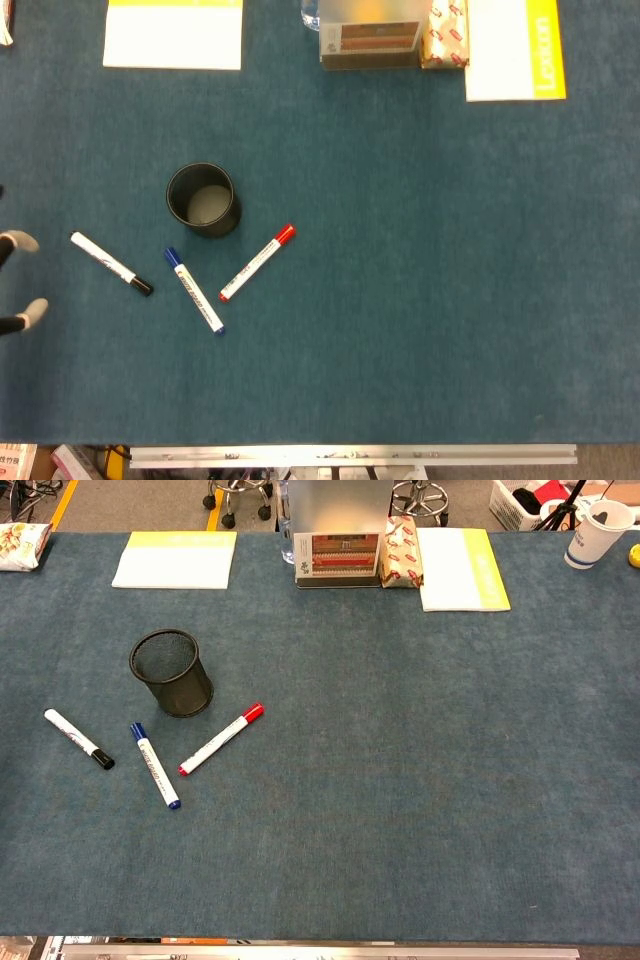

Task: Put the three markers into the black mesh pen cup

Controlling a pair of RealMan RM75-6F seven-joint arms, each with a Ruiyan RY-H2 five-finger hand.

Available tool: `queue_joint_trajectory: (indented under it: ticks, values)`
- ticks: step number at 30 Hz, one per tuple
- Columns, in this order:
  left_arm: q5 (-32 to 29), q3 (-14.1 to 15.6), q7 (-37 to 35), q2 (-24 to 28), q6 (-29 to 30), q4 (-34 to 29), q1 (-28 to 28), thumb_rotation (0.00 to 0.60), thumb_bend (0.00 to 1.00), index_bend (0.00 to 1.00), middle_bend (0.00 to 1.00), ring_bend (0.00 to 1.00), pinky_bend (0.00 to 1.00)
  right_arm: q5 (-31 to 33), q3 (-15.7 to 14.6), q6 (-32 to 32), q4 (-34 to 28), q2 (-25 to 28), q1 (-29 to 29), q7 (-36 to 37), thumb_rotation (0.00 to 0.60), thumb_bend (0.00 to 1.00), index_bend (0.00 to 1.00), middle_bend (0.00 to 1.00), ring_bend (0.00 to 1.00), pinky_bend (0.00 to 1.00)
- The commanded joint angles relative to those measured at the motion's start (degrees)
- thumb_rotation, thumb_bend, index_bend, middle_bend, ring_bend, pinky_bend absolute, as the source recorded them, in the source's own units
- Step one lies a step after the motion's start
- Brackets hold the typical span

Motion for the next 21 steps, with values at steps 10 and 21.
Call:
queue_joint_trajectory:
  ticks: [10, 21]
  values:
    - [0.73, -0.2, -2.71, -3.18, -4.19, 3.27, -2.8, 0.6, 0.01, 0.4, 0.0, 0.0, 0.0, 0.27, 0.33, -0.35, 0.44, 0.18, 0.38, 0.74, 0.6, 0.0, 0.08, 0.15, 0.11, 0.41]
    - [0.11, 1.09, -4.57, -3.24, -9.74, 2.64, -5.15, 0.6, 0.12, 0.4, 0.0, 0.0, 0.0, 0.27, 0.29, -0.37, 0.72, 0.19, 0.47, 1.13, 0.6, 0.0, 0.08, 0.16, 0.11, 0.41]
